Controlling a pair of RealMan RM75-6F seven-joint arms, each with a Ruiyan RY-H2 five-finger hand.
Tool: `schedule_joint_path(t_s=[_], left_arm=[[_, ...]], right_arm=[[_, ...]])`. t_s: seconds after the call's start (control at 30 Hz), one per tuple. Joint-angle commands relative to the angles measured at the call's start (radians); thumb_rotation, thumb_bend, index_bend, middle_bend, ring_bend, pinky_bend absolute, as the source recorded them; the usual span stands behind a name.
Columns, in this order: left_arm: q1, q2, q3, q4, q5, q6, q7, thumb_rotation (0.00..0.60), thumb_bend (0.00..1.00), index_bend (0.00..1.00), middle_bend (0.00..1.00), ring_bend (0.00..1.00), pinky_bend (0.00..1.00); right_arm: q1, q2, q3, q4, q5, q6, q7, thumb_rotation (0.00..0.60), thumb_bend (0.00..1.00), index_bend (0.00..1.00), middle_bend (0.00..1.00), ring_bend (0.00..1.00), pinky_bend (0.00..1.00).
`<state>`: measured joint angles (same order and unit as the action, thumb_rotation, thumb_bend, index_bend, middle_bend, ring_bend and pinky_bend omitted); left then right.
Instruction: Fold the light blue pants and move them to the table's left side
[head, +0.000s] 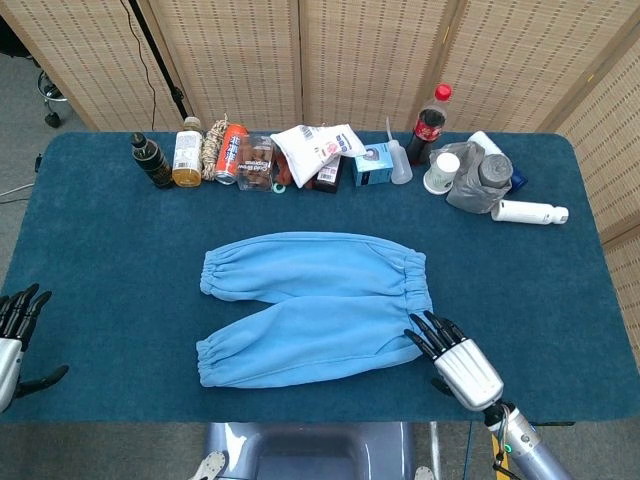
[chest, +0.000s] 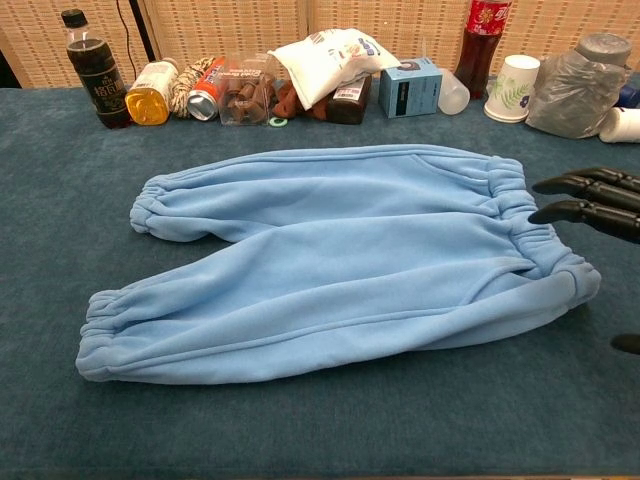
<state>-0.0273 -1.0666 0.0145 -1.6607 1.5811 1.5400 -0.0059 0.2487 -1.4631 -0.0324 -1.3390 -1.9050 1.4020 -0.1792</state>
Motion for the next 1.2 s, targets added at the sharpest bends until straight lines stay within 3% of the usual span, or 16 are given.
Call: schedule_joint_path(t_s=[0.03,0.1,0.33,0.43,0.7,0.9,1.1,1.2], left_arm=[[-0.001,-0.001,-0.001,-0.002,-0.004,-0.002,0.004,0.6,0.04,0.0,0.0,0.0,0.0],[0.0,-0.002,0.0,-0.002,-0.004,-0.003,0.01,0.6,0.04,0.0,0.0,0.0,0.0],[-0.003,-0.007,0.0,-0.005,-0.009,-0.012,0.025,0.6,0.04,0.0,0.0,0.0,0.0],[-0.003,-0.007,-0.002,-0.005,-0.011,-0.013,0.025,0.6,0.04,0.0,0.0,0.0,0.0],[-0.009,-0.016,-0.004,0.0,-0.014,-0.022,0.034,0.6,0.04,0.0,0.0,0.0,0.0],[-0.029,-0.038,0.013,0.01,0.011,-0.06,0.073,0.6,0.04,0.0,0.0,0.0,0.0],[-0.055,-0.073,0.017,0.038,0.085,-0.052,0.078,0.6,0.04,0.0,0.0,0.0,0.0],[-0.08,-0.126,0.015,0.121,0.176,-0.016,0.071,0.6,0.04,0.0,0.0,0.0,0.08]], right_arm=[[0.027,-0.034,0.017,0.01,0.001,-0.013,-0.014,0.6,0.0,0.21,0.1,0.08,0.27],[0.042,-0.054,0.027,0.022,0.003,-0.022,-0.024,0.6,0.0,0.26,0.15,0.13,0.31],[0.098,-0.121,0.054,0.061,0.028,-0.086,-0.087,0.6,0.0,0.3,0.22,0.19,0.37],[0.108,-0.141,0.057,0.077,0.034,-0.088,-0.101,0.6,0.02,0.33,0.26,0.23,0.43],[0.14,-0.177,0.052,0.096,0.04,-0.101,-0.082,0.6,0.28,0.52,0.42,0.4,0.58],[0.17,-0.199,0.055,0.111,0.064,-0.114,-0.016,0.6,0.6,0.61,0.49,0.46,0.63],[0.187,-0.185,0.047,0.108,0.089,-0.113,0.083,0.6,0.62,0.64,0.51,0.48,0.65],[0.199,-0.163,0.048,0.077,0.116,-0.134,0.131,0.6,0.62,0.64,0.51,0.48,0.65]])
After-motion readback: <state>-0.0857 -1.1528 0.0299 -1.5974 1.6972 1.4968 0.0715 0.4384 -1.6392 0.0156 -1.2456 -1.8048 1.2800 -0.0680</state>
